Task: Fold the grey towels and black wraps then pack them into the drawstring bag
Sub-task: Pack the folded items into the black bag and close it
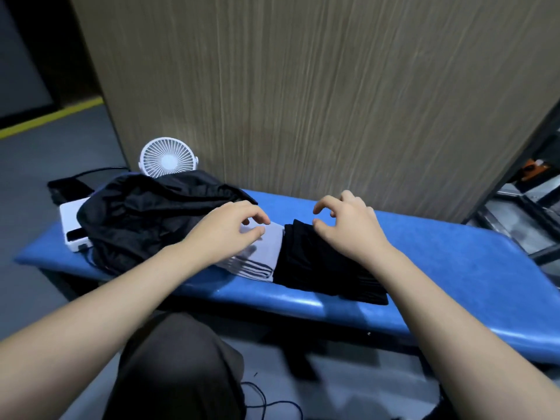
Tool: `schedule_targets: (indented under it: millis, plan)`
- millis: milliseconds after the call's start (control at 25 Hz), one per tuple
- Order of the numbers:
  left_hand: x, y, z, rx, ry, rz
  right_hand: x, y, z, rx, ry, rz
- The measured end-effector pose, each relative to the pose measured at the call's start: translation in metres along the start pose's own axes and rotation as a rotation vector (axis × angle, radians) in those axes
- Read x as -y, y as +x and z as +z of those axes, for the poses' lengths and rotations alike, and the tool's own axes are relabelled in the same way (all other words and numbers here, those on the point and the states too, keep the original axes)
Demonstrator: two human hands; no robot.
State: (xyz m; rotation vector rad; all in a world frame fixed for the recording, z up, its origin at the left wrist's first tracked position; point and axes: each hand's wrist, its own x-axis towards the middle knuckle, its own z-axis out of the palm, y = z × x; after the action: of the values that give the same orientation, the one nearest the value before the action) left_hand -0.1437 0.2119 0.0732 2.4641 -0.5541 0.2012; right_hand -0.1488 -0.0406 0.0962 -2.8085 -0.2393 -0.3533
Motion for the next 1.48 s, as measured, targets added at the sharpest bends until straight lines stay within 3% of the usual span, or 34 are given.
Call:
schedule_targets:
  millis: [360, 720, 840, 920, 1040, 1120, 1200, 1280, 1480]
  plan:
    - [0.053, -0.038, -0.016, -0.048, 0.184, -0.003, 0.073, 0.057, 0.043, 0.444, 0.061, -0.277]
    - [0.055, -0.063, 0.026, -0.142, 0.288, -0.061, 0.090, 0.085, 0.092, 0.718, 0.031, -0.210]
    - [0.042, -0.083, 0.033, -0.165, 0.119, -0.228, 0.097, 0.082, 0.090, 0.754, 0.018, -0.217]
    - [0.033, -0.098, 0.038, -0.138, -0.092, -0.458, 0.103, 0.074, 0.090, 0.757, -0.033, -0.243]
    - [0.018, -0.119, 0.046, 0.039, -0.541, -0.811, 0.108, 0.058, 0.090, 0.740, -0.048, -0.232]
    - [0.014, -0.127, 0.048, 0.137, -0.813, -0.929, 0.110, 0.045, 0.091, 0.723, -0.038, -0.227]
    - [0.020, -0.128, 0.048, 0.119, -1.001, -0.985, 0.115, 0.030, 0.091, 0.705, -0.050, -0.243]
    - [0.027, -0.127, 0.047, 0.000, -1.116, -0.987, 0.119, 0.015, 0.093, 0.658, -0.059, -0.262]
    - [0.018, -0.131, 0.055, -0.248, -1.111, -0.942, 0.118, -0.012, 0.094, 0.602, 0.083, -0.224]
